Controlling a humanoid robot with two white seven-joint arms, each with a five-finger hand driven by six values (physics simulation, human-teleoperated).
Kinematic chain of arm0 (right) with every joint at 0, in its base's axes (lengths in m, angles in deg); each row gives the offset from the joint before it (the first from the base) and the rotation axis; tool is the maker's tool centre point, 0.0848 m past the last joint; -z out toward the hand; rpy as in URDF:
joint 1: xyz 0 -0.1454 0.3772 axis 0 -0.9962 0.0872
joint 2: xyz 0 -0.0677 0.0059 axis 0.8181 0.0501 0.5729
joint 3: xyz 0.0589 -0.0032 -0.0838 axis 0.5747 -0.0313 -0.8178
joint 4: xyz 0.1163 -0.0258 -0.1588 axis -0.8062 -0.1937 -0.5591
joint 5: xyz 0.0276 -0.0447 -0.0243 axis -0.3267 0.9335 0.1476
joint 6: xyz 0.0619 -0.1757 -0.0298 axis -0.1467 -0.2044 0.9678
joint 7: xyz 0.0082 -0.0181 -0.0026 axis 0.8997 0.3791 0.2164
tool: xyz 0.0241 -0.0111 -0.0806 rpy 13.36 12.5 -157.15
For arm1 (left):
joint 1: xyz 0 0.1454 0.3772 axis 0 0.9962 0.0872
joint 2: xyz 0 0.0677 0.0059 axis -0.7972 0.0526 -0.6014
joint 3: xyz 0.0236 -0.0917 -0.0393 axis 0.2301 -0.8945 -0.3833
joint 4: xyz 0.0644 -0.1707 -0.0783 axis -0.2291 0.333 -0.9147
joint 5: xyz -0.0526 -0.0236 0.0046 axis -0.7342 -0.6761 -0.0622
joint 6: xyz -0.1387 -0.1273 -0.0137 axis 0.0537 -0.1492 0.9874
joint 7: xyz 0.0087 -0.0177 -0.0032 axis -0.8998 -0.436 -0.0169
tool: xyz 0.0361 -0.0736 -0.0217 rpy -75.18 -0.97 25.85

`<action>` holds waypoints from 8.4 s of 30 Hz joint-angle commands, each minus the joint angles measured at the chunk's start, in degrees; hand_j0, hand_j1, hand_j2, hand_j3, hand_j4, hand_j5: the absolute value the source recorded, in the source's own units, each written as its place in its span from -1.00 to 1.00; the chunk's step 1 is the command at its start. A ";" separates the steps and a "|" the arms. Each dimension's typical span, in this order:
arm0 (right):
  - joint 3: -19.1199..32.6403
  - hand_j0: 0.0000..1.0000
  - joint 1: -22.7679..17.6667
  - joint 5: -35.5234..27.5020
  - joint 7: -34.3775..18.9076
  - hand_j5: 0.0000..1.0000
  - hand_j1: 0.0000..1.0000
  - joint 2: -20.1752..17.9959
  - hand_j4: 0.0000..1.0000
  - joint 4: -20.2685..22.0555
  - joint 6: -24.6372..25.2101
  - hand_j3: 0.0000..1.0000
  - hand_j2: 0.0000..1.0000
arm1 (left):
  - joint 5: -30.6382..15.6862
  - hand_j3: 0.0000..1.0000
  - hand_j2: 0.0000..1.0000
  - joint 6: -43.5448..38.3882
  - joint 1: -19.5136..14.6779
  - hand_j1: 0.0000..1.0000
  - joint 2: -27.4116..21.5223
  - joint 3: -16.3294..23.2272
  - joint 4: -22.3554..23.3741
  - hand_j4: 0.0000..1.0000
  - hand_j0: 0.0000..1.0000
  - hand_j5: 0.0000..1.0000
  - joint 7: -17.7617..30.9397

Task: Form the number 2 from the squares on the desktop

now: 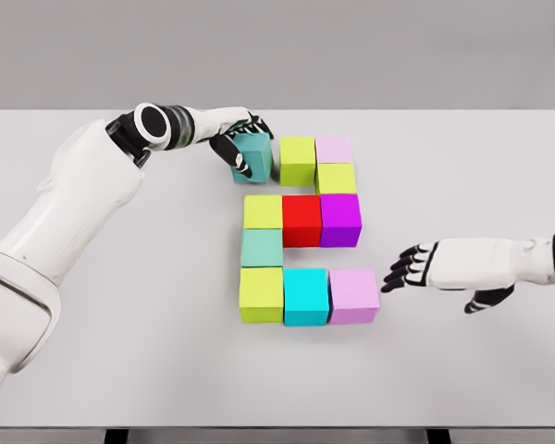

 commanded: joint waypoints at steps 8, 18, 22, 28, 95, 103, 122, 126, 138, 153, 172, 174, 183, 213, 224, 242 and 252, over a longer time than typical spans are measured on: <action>-0.55 1.00 0.00 5.37 0.02 1.00 1.00 -0.16 1.00 -0.34 0.14 1.00 1.00 | -0.13 0.81 0.81 0.06 -0.09 0.81 0.06 -0.08 -0.02 0.81 0.81 0.81 -0.01; -1.79 1.00 0.09 6.08 0.02 1.00 1.00 0.71 1.00 0.45 0.14 1.00 1.00 | -0.04 0.89 0.89 0.14 -0.26 0.89 0.15 -0.08 -0.02 0.89 0.89 0.89 -0.01; -1.79 1.00 0.18 5.99 0.02 1.00 1.00 0.89 1.00 0.45 0.14 1.00 1.00 | 1.63 0.90 0.90 0.23 -0.09 0.90 0.33 -0.08 -0.11 0.90 0.90 0.90 -0.01; -1.79 1.00 0.18 5.90 0.02 1.00 1.00 1.59 1.00 0.45 0.14 1.00 1.00 | 5.15 0.89 0.89 0.49 0.09 0.89 1.29 -0.16 -0.20 0.89 0.89 0.89 -0.01; 33.54 1.00 -18.81 -27.50 0.02 1.00 1.00 7.48 1.00 -12.91 0.14 1.00 1.00 | 15.34 0.86 0.86 0.23 4.22 0.86 3.14 -3.06 -5.64 0.86 0.86 0.86 -5.13; 33.54 1.00 -18.63 -25.92 0.02 1.00 1.00 8.19 1.00 -12.47 0.14 1.00 1.00 | 14.82 0.86 0.86 0.23 5.01 0.86 1.82 -3.15 -7.14 0.86 0.86 0.86 -4.95; 33.63 1.00 -19.60 -25.48 0.02 1.00 1.00 8.10 1.00 -11.85 0.14 1.00 1.00 | 14.64 0.86 0.86 0.32 6.24 0.86 1.29 -3.33 -8.28 0.86 0.86 0.86 -4.78; 33.72 1.00 -19.60 -25.30 0.02 1.00 1.00 8.10 1.00 -11.85 0.14 1.00 1.00 | 14.55 0.86 0.86 0.41 6.24 0.86 1.21 -3.33 -8.37 0.86 0.86 0.86 -4.78; 33.63 1.00 -19.69 -25.21 0.02 1.00 1.00 9.15 1.00 -11.68 0.14 1.00 1.00 | 14.64 0.86 0.86 0.23 6.77 0.86 0.77 -3.41 -9.78 0.86 0.86 0.86 -4.78; 33.81 1.00 -20.13 -23.10 0.02 1.00 1.00 8.98 1.00 -10.27 0.14 1.00 1.00 | 14.64 0.85 0.85 0.23 7.38 0.85 0.68 -3.41 -10.75 0.85 0.85 0.85 -4.78; 36.01 1.00 -20.39 -21.52 0.02 1.00 1.00 8.98 1.00 -13.88 0.14 1.00 1.00 | 14.55 0.85 0.85 0.23 7.47 0.85 0.33 -3.94 -10.92 0.85 0.85 0.85 -4.78; 36.01 1.00 -20.39 -21.52 0.02 1.00 1.00 8.98 1.00 -13.88 0.14 1.00 1.00 | 14.64 0.85 0.85 0.06 8.00 0.85 0.06 -4.12 -11.98 0.85 0.85 0.85 -4.78; 35.92 1.00 -20.39 -21.61 0.02 1.00 1.00 8.98 1.00 -13.70 0.14 1.00 1.00 | 14.73 0.85 0.85 0.06 8.35 0.85 -0.46 -4.73 -13.38 0.85 0.85 0.85 -4.78; 35.92 1.00 -20.48 -21.61 0.02 1.00 1.00 8.98 1.00 -13.88 0.14 1.00 1.00 | 14.55 0.85 0.85 0.14 9.93 0.85 -2.05 -5.17 -16.20 0.85 0.85 0.85 -4.69; 35.65 1.00 -20.83 -21.70 0.02 1.00 1.00 9.24 1.00 -9.66 0.14 1.00 1.00 | 14.55 0.85 0.85 0.23 9.93 0.85 -2.49 -5.08 -16.28 0.85 0.85 0.85 -4.69; 35.57 1.00 -21.27 -21.70 0.02 1.00 1.00 9.33 1.00 -8.78 0.14 1.00 1.00 | 15.43 0.85 0.85 0.23 8.97 0.85 -1.96 -5.08 -12.68 0.85 0.85 0.85 -4.86; 35.74 1.00 -21.45 -21.61 0.02 1.00 1.00 11.53 1.00 -8.51 0.14 1.00 1.00 | 15.52 0.85 0.85 0.32 8.09 0.85 -1.34 -4.91 -10.22 0.85 0.85 0.85 -5.13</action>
